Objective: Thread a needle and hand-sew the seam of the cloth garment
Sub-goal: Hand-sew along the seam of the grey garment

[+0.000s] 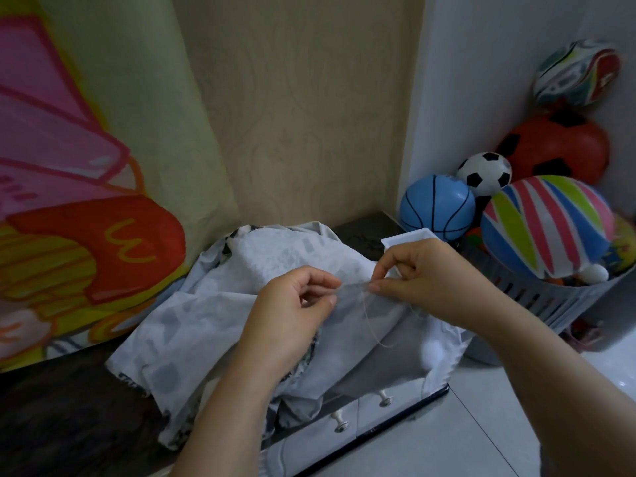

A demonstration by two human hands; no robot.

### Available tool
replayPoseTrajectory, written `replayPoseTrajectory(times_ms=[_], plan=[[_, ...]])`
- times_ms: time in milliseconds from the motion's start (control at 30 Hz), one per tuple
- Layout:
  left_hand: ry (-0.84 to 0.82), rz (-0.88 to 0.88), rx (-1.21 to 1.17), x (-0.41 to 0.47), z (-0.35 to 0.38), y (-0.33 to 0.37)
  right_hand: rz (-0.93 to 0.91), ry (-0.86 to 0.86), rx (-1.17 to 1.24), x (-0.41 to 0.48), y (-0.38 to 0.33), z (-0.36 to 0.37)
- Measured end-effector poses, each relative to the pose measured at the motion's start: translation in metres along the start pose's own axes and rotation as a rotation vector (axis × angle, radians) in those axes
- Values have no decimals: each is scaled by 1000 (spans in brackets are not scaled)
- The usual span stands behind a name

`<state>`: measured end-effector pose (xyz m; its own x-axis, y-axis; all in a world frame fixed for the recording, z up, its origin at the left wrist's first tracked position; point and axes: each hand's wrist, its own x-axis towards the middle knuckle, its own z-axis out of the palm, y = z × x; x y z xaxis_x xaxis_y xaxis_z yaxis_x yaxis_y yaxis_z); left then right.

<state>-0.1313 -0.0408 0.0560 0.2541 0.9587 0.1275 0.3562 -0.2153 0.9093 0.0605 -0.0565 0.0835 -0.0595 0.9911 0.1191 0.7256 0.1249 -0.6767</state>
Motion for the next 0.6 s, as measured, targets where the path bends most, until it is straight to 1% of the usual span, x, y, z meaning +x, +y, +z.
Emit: replayPoseTrajectory(times_ms=[167, 333, 433, 500, 600], plan=[[52, 10, 44, -2, 1, 0, -30, 22, -4, 0, -3, 0], [110, 3, -12, -1, 3, 2, -65, 66, -9, 1, -6, 1], [190, -18, -29, 1, 7, 2, -77, 73, -7, 0, -10, 2], [236, -7, 8, 2, 14, 5, -78, 90, -13, 0, -12, 5], [274, 78, 111, 3, 26, 11, -81, 123, -22, 1, -14, 7]])
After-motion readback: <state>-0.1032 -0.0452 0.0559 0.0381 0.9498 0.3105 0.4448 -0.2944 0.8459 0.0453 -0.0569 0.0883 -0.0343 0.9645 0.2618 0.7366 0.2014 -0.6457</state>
